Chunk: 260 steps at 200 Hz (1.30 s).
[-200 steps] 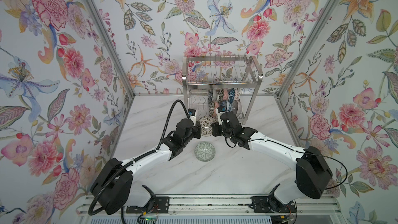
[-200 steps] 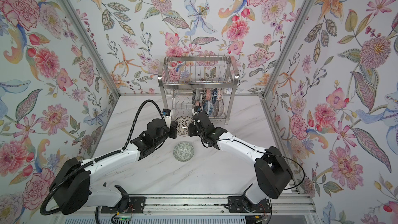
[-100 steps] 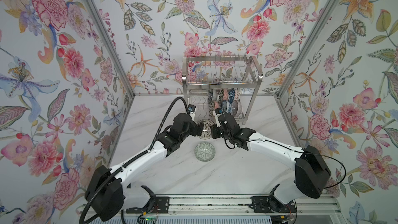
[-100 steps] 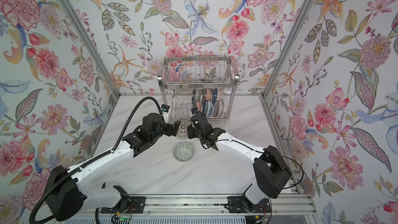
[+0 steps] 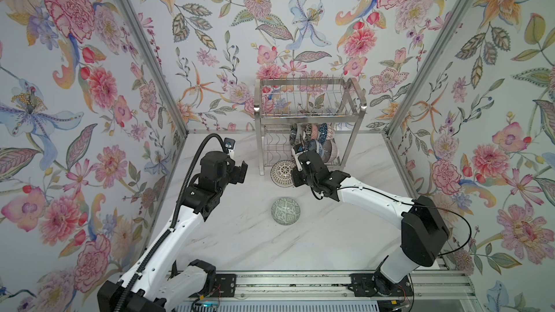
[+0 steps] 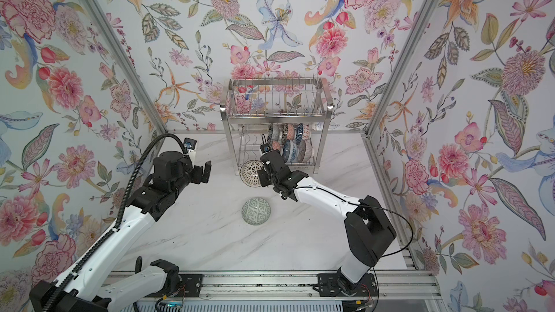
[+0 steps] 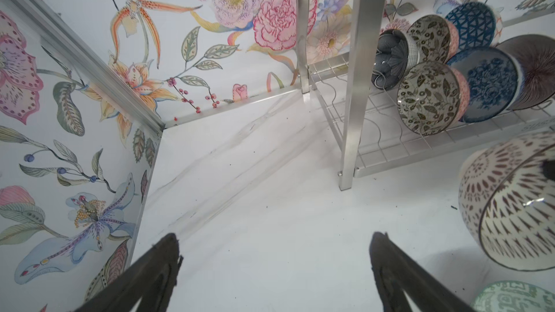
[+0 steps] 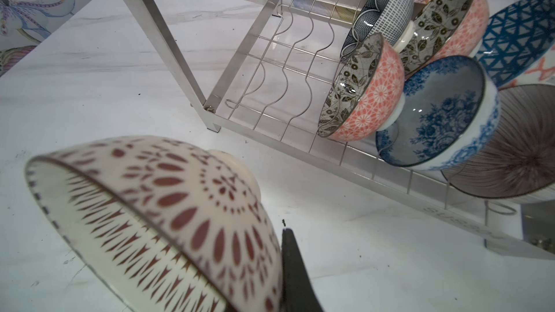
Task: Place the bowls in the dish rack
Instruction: 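Carry the starburst bowl rackward with the right gripper while the left gripper withdraws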
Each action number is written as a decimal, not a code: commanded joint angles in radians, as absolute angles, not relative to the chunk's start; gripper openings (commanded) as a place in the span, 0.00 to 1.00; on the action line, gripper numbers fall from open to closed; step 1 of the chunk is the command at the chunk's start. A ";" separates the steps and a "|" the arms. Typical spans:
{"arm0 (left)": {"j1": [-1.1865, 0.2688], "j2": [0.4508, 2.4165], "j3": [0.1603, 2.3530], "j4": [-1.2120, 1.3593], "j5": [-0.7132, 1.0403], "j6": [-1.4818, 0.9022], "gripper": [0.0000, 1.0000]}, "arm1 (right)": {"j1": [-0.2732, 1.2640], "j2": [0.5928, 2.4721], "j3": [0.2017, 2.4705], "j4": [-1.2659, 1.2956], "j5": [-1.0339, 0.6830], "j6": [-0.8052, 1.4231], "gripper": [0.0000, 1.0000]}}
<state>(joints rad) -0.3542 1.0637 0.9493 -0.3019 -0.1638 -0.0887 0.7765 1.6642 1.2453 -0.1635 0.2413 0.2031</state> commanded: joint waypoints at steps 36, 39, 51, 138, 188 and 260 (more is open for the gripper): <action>-0.298 1.058 0.871 -0.231 -0.120 -0.058 0.99 | 0.767 1.731 1.386 -0.179 0.362 0.084 0.00; -0.294 1.057 0.869 -0.229 -0.114 -0.059 0.99 | 0.766 1.737 1.393 -0.182 0.366 0.079 0.00; -0.278 1.059 0.862 -0.226 -0.093 -0.064 0.99 | 0.767 1.759 1.421 -0.193 0.382 0.064 0.00; -0.235 1.042 0.853 -0.213 -0.038 -0.075 1.00 | 0.769 1.877 1.551 -0.207 0.500 -0.049 0.00; -0.229 1.036 0.850 -0.212 -0.029 -0.081 0.99 | 0.768 1.954 1.635 -0.207 0.546 -0.086 0.00; -0.220 1.046 0.853 -0.213 -0.018 -0.087 0.99 | 0.768 2.086 1.792 -0.202 0.623 -0.185 0.00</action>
